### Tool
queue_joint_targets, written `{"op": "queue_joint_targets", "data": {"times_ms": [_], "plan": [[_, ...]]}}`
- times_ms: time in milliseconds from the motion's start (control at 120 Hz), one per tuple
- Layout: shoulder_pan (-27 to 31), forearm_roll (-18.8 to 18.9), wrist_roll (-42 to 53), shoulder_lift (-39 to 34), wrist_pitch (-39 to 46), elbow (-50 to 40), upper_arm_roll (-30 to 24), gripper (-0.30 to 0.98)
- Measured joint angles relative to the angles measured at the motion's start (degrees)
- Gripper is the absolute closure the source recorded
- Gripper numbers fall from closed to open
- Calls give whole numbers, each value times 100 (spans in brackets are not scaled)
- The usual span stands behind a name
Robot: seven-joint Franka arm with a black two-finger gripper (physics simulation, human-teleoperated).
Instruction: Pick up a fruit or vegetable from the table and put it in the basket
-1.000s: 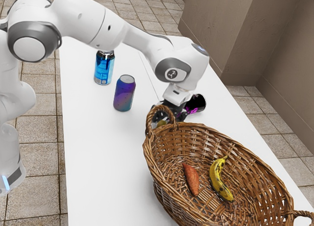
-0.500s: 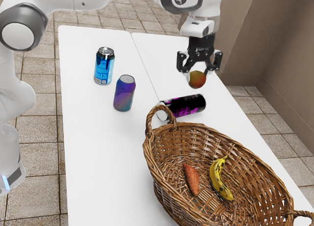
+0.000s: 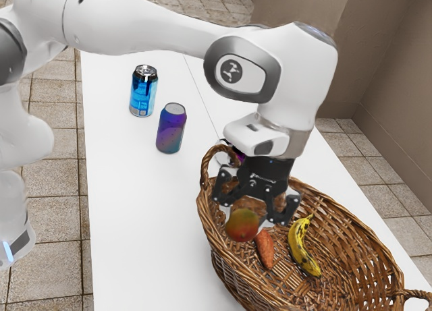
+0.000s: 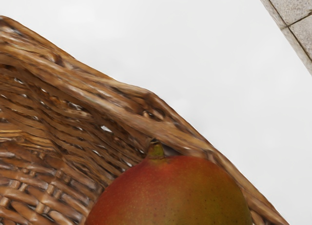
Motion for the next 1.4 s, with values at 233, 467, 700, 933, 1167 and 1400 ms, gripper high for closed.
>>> {"op": "queue_joint_targets", "data": {"times_ms": [233, 467, 700, 933, 1167, 1400], "plan": [[56, -43, -195, 66, 131, 3, 38, 47], [343, 24, -304, 130, 603, 8, 96, 50], [846, 118, -331, 166, 808, 8, 116, 33], [830, 108, -345, 303, 778, 7, 112, 6], [1813, 736, -347, 412, -305, 265, 123, 1], [2094, 947, -281, 227, -642, 418, 123, 0]]}}
